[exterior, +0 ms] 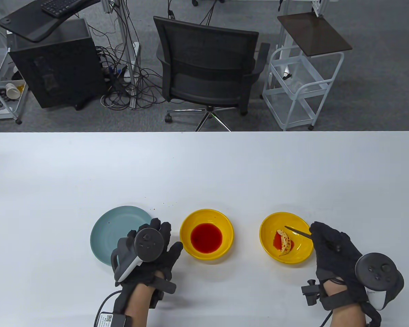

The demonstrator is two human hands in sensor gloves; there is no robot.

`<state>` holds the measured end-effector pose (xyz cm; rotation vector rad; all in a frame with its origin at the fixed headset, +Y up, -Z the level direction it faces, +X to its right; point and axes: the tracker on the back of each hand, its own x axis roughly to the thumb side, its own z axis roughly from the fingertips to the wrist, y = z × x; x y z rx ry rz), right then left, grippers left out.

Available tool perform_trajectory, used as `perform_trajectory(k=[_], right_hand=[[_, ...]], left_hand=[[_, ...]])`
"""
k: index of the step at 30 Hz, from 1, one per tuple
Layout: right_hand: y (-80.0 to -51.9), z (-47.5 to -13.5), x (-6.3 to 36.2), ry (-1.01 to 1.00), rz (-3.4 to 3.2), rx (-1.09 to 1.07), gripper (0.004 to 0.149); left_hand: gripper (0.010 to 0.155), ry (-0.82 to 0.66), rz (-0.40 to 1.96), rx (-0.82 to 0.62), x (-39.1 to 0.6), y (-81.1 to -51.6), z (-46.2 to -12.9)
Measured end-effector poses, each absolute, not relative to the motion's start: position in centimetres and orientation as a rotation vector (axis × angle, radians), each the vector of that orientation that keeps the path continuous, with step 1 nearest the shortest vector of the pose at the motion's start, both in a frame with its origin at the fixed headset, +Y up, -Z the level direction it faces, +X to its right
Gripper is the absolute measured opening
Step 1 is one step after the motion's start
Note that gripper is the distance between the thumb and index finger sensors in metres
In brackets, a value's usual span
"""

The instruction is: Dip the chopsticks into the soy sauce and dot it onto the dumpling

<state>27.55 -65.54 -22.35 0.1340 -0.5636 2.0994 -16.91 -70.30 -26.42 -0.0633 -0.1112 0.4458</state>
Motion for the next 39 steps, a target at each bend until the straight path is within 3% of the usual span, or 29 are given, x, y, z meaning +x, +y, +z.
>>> perform_trajectory(k=[4,7,10,12,16,19,21,25,31,36,39], right_hand=[[-64.9,-21.5,23.8,-0.711,2.101,0.384,0.056],[-64.7,-20.5,19.6,-0.755,2.119,0.621,0.058],[-64.7,-19.5,16.2,-0.755,2.125,0.781,0.059],[-64.9,-18.8,13.9,-0.768,2.153,0.901,0.059],[-65.5,-18.1,11.6,-0.778,2.180,1.005,0.060],[-65.9,-18.1,11.0,-0.746,2.154,1.023,0.060],[-66.1,-18.0,10.5,-0.727,2.190,1.010,0.061],[-66.8,-18.3,9.6,-0.656,2.226,0.989,0.062],[-68.1,-19.0,9.2,-0.452,2.378,0.995,0.083],[-68.6,-19.6,9.8,-0.346,2.415,0.965,0.086],[-68.7,-20.0,10.4,-0.317,2.407,0.923,0.087]], left_hand=[[0.071,-0.221,0.600,0.002,-14.8,-68.8,-25.3],[0.064,-0.358,0.856,-0.046,-12.6,-68.3,-24.3],[0.063,-0.453,1.238,-0.215,-10.7,-69.1,-23.6],[0.066,-0.486,1.490,-0.418,-9.1,-70.1,-23.1],[0.071,-0.528,1.571,-0.576,-7.8,-71.5,-22.5],[0.067,-0.465,1.807,-0.795,-7.3,-73.0,-22.4],[0.060,-0.427,1.860,-0.826,-7.1,-73.5,-22.3],[0.055,-0.404,1.862,-0.773,-7.5,-73.6,-22.5],[0.055,-0.358,1.799,-0.654,-9.4,-73.6,-24.3],[0.055,-0.216,1.682,-0.438,-14.8,-72.7,-26.5],[0.055,-0.068,1.414,-0.309,-19.4,-71.7,-27.3]])
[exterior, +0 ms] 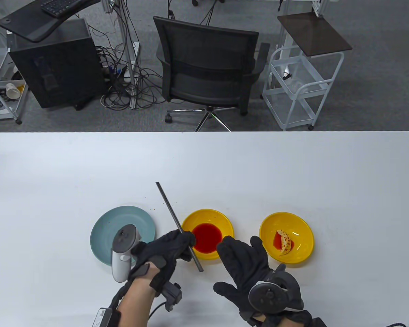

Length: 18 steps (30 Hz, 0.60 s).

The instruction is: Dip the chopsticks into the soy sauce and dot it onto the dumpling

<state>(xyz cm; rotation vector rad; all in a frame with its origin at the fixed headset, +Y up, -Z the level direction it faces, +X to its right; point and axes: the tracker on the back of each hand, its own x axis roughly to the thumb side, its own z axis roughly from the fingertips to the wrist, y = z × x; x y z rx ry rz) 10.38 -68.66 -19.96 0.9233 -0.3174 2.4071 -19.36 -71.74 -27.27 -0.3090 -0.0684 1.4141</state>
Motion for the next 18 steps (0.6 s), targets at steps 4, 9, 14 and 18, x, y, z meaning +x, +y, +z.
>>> perform_trajectory(k=[4,9,14,18], right_hand=[[-68.8,-20.3,10.8,-0.280,2.415,0.895,0.086],[-69.2,-20.8,11.1,-0.236,2.422,0.862,0.086],[-69.3,-20.9,11.2,-0.209,2.435,0.857,0.086],[-69.2,-21.0,11.3,-0.199,2.426,0.848,0.085]], left_hand=[[0.055,0.224,0.918,-0.187,-23.2,-71.2,-27.3],[0.055,0.391,0.370,-0.189,-23.2,-72.1,-28.2],[0.055,0.450,0.157,-0.281,-22.1,-74.2,-29.1],[0.055,0.463,0.068,-0.309,-21.8,-75.0,-29.5]])
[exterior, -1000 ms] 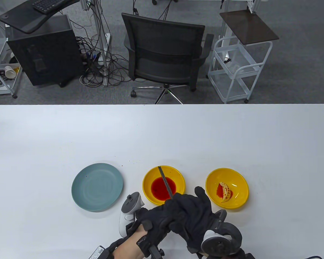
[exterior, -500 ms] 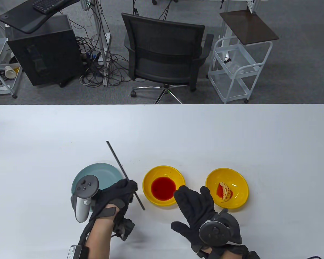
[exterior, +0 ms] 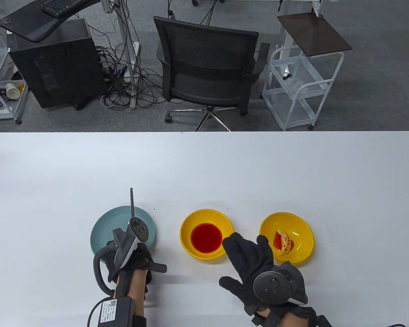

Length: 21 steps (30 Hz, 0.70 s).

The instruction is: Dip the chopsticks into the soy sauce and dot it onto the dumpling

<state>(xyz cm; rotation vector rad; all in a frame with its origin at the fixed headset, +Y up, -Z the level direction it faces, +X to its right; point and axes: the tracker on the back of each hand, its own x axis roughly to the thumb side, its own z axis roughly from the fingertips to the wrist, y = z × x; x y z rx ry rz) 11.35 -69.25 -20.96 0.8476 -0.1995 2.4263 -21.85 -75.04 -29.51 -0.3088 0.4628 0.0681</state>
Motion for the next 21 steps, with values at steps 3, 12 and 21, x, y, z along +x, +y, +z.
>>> perform_trajectory(k=[3,12,21], right_hand=[[-69.3,-21.0,11.3,-0.191,2.426,0.848,0.085],[-69.3,-21.4,11.9,-0.156,2.421,0.811,0.084],[-70.1,-23.3,15.0,-0.102,2.514,0.544,0.085]], left_hand=[[0.055,0.461,0.061,-0.332,-21.9,-75.5,-29.6],[0.057,0.459,0.035,-0.344,-21.8,-75.6,-29.6],[0.067,0.440,0.181,-0.014,-22.8,-72.0,-27.8]])
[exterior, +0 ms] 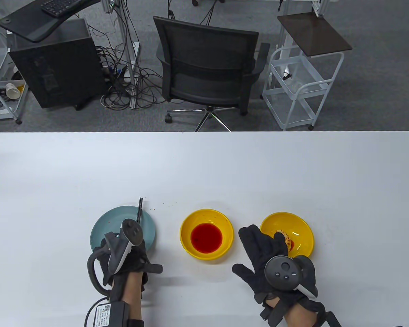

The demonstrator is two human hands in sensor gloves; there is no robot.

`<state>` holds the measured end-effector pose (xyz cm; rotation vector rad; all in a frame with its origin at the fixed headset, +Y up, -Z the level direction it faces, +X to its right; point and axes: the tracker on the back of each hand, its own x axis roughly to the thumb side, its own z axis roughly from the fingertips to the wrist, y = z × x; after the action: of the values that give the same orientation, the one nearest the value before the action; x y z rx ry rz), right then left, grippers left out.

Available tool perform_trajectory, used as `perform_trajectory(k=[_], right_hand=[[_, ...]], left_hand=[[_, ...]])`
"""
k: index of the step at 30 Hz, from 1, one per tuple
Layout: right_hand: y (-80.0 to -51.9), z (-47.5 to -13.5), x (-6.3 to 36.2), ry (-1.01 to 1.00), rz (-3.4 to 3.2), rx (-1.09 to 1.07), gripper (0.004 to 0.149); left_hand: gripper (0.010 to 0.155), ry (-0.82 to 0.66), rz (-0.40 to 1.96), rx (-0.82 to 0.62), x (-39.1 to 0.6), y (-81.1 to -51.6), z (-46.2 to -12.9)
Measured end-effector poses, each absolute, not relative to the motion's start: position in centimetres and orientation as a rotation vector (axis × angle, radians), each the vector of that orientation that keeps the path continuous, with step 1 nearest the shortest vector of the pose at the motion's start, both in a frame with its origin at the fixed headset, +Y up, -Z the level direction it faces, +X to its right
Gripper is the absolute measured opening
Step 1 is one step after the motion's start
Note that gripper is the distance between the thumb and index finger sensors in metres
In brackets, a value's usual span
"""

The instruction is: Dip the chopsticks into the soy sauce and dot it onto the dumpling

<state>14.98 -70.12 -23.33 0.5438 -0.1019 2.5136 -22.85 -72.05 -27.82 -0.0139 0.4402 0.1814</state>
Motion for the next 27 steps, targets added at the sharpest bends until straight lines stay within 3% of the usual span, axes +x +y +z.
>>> perform_trajectory(k=[3,5,8,12,15,27], right_hand=[[-70.3,-24.0,16.3,-0.146,2.592,0.403,0.085],[-70.5,-24.3,16.8,-0.154,2.619,0.352,0.086],[-71.0,-24.9,17.6,-0.118,2.575,0.333,0.090],[-71.8,-25.6,18.2,-0.066,2.675,0.206,0.093],[-72.7,-25.9,18.2,0.009,2.704,0.165,0.094],[-73.0,-25.9,16.8,0.003,2.742,0.230,0.091]], left_hand=[[0.068,0.316,0.285,0.166,-22.1,-70.1,-26.8],[0.071,0.195,0.335,0.194,-21.1,-69.7,-26.5],[0.077,0.019,0.351,0.117,-19.0,-69.9,-26.4],[0.084,-0.073,0.315,-0.010,-17.4,-70.8,-26.9],[0.087,-0.088,0.306,-0.049,-17.5,-71.2,-27.1],[0.086,-0.049,0.302,-0.077,-18.3,-72.1,-27.4]])
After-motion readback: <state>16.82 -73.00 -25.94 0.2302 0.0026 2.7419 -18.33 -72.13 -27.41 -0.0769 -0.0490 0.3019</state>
